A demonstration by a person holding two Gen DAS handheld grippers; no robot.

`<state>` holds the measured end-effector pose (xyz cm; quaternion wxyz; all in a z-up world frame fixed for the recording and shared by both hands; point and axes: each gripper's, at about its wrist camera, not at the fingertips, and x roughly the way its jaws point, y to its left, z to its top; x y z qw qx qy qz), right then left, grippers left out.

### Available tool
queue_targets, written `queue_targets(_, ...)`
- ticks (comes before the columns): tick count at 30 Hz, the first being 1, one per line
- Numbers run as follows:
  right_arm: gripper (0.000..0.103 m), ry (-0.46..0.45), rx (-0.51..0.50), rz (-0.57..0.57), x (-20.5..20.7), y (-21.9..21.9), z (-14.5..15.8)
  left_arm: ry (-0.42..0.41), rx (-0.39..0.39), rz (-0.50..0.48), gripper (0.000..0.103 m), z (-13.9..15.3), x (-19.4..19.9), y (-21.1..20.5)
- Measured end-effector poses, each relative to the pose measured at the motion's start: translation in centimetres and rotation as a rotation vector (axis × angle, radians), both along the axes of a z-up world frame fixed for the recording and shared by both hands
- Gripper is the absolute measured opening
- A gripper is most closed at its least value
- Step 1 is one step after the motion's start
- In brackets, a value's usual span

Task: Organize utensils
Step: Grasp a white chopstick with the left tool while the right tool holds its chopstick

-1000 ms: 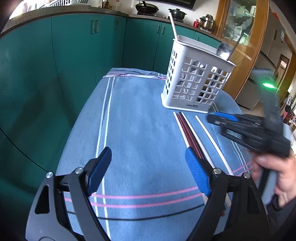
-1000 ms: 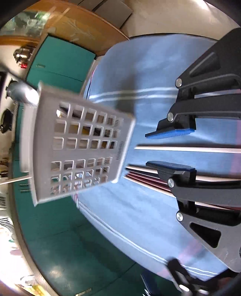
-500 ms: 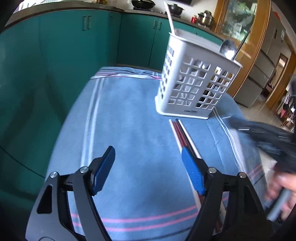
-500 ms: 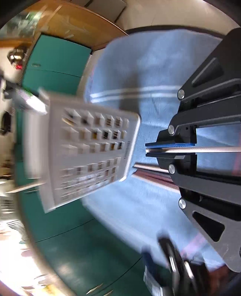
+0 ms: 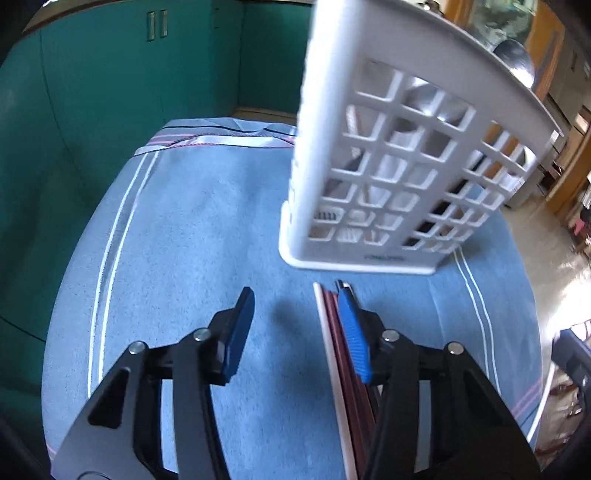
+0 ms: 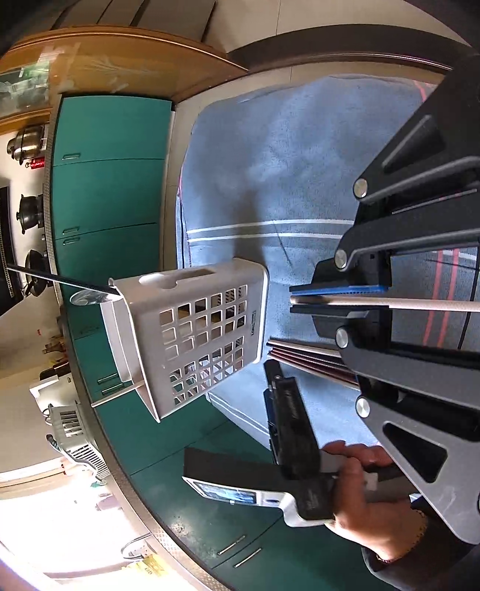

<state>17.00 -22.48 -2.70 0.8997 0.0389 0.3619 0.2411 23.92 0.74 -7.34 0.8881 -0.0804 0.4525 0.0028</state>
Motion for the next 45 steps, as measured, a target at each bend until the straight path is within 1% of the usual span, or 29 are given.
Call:
queue_targets(2,0.005,0.004,0.003,0.004,-0.1,-0.2,0.1,0.03,0.01,0.003,0.035,-0.6,0.6,0.0)
queue_targets(3,0.005,0.004,0.005,0.004,-0.1,-0.4,0.1,0.04,0.011,0.002,0.034,-0.9,0.9,0.1)
queue_targets(5,0.005,0.001,0.006,0.006,-0.2,-0.4,0.2,0.026,0.03,0.005,0.034,-1.0,1.1,-0.1)
queue_targets(9,0.005,0.002,0.007,0.008,-0.1,-0.3,0.2,0.036,0.023,-0.003,0.033,-1.0,1.4,0.1)
queue_targets(10,0.005,0.001,0.004,0.007,-0.1,-0.3,0.1,0.049,0.043,-0.001,0.021,-1.1,1.6,0.2)
queue_targets(11,0.005,0.0,0.003,0.006,-0.2,-0.2,0.1,0.05,0.069,-0.004,0.016,-1.1,1.8,0.1)
queue_targets(12,0.005,0.0,0.002,0.005,-0.3,-0.2,0.1,0.049,0.063,-0.01,0.016,-1.1,2.0,0.3)
queue_targets(13,0.005,0.0,0.003,0.003,-0.2,-0.2,0.1,0.051,0.04,-0.023,0.016,-1.1,2.2,0.5)
queue_targets(15,0.005,0.002,0.001,0.001,-0.2,-0.1,0.0,0.073,0.049,-0.046,0.016,-1.0,2.7,0.4)
queue_targets(16,0.005,0.003,-0.001,-0.001,-0.2,-0.1,-0.1,0.081,0.026,-0.052,0.016,-1.0,2.9,0.5)
queue_targets(17,0.005,0.003,-0.002,-0.003,-0.3,-0.1,-0.1,0.09,-0.031,-0.047,0.021,-0.9,3.1,1.0)
queue_targets(18,0.005,0.003,-0.002,-0.005,-0.3,-0.1,-0.2,0.091,-0.056,-0.038,0.024,-0.9,3.1,1.3)
queue_targets(19,0.005,0.004,-0.002,-0.005,-0.3,-0.1,-0.2,0.087,-0.059,-0.034,0.029,-0.9,3.0,1.4)
queue_targets(21,0.005,0.004,-0.004,-0.005,-0.3,-0.1,-0.2,0.083,-0.039,-0.039,0.029,-1.0,3.3,1.3)
queue_targets(23,0.005,0.005,-0.006,-0.005,-0.3,0.0,-0.2,0.079,-0.038,-0.051,0.031,-0.8,3.2,0.9)
queue_targets(26,0.005,0.004,-0.008,0.0,-0.4,0.1,-0.2,0.076,0.016,-0.048,0.032,-0.8,2.9,0.0)
queue_targets(28,0.005,0.003,-0.009,0.004,-0.5,0.2,-0.2,0.07,0.036,-0.05,0.031,-0.9,2.9,-0.2)
queue_targets(30,0.005,0.003,-0.01,0.005,-0.6,0.2,-0.2,0.058,0.081,-0.053,0.024,-0.9,2.9,-0.6)
queue_targets(31,0.005,0.003,-0.011,0.005,-0.6,0.2,-0.2,0.052,0.095,-0.049,0.017,-0.9,2.7,-0.8)
queue_targets(32,0.005,0.003,-0.011,0.004,-0.6,0.2,-0.2,0.046,0.094,-0.042,0.009,-0.8,2.6,-0.8)
queue_targets(33,0.005,0.002,-0.008,0.004,-0.7,0.1,-0.1,0.046,0.079,-0.033,0.005,-0.7,2.5,-0.5)
queue_targets(34,0.005,-0.001,-0.005,0.003,-0.7,0.0,0.1,0.049,0.056,-0.029,0.005,-0.7,2.4,0.0)
queue_targets(35,0.005,-0.004,-0.002,0.002,-0.7,0.0,0.3,0.047,0.036,-0.028,0.005,-0.5,2.2,0.4)
queue_targets(36,0.005,-0.009,0.001,0.001,-0.8,0.0,0.6,0.037,0.042,-0.031,0.005,-0.1,1.6,0.8)
queue_targets(38,0.005,-0.016,0.018,0.005,-1.1,-0.1,1.2,-0.003,0.031,-0.038,0.005,1.4,0.2,1.3)
queue_targets(40,0.005,-0.028,0.033,0.011,-1.7,-0.2,1.9,-0.052,0.009,-0.062,0.005,3.7,-2.1,1.4)
queue_targets(43,0.005,-0.052,0.045,0.016,-2.8,-0.3,3.2,-0.119,0.01,-0.116,0.005,6.7,-5.2,1.1)
queue_targets(44,0.005,-0.056,0.048,0.019,-3.1,-0.2,3.5,-0.152,0.018,-0.141,0.005,8.2,-6.9,1.0)
queue_targets(45,0.005,-0.064,0.05,0.02,-3.5,-0.2,3.9,-0.17,0.024,-0.153,0.005,8.9,-7.8,1.0)
